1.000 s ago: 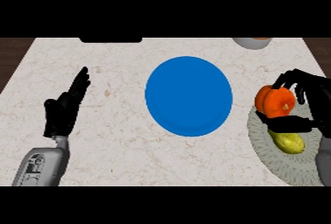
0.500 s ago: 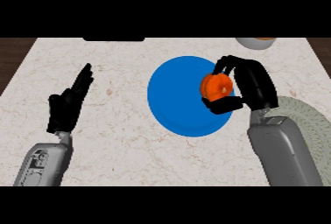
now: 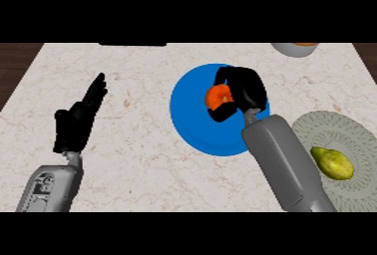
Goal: Pick the squash from the placemat and place it in the plate
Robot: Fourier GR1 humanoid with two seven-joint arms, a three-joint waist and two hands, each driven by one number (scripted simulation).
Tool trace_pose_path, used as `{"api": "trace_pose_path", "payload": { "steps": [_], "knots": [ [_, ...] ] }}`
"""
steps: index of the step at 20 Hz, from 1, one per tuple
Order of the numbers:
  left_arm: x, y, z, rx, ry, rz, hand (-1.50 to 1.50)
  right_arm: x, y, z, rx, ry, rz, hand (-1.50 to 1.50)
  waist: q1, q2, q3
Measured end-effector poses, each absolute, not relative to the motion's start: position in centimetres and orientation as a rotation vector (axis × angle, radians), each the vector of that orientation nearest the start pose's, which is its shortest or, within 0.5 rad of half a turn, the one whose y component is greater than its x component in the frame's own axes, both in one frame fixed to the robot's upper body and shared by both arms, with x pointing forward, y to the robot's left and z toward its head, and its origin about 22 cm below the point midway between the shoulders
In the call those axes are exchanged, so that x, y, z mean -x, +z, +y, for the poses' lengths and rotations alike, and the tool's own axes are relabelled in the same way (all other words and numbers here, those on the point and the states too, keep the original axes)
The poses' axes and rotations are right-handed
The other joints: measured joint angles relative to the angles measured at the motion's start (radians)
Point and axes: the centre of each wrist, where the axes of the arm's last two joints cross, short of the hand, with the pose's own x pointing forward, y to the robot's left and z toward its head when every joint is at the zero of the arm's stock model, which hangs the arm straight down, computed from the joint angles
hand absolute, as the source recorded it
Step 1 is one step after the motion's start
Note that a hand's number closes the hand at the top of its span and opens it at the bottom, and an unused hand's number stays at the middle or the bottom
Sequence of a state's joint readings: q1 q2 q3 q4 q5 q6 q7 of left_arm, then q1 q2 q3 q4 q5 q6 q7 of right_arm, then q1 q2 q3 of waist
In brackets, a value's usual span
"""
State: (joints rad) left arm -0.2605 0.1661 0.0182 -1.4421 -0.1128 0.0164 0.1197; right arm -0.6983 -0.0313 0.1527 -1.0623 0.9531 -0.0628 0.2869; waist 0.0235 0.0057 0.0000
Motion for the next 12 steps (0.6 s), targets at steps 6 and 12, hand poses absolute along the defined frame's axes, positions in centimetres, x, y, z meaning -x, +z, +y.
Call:
{"api": "trace_pose_path", "payload": {
  "steps": [6, 12],
  "knots": [
    [-30.7, 4.5, 24.4, -0.198, -0.239, -1.570, 0.00, -38.6, 3.5, -10.8, 0.712, 0.879, -1.398, -1.50, 0.006, 0.003, 0.000],
    [-30.6, 4.1, 24.5, -0.186, -0.249, -1.567, 0.00, -39.3, 2.0, -10.3, 0.593, 0.779, -1.449, -1.50, 0.015, 0.004, 0.001]
  ]
}}
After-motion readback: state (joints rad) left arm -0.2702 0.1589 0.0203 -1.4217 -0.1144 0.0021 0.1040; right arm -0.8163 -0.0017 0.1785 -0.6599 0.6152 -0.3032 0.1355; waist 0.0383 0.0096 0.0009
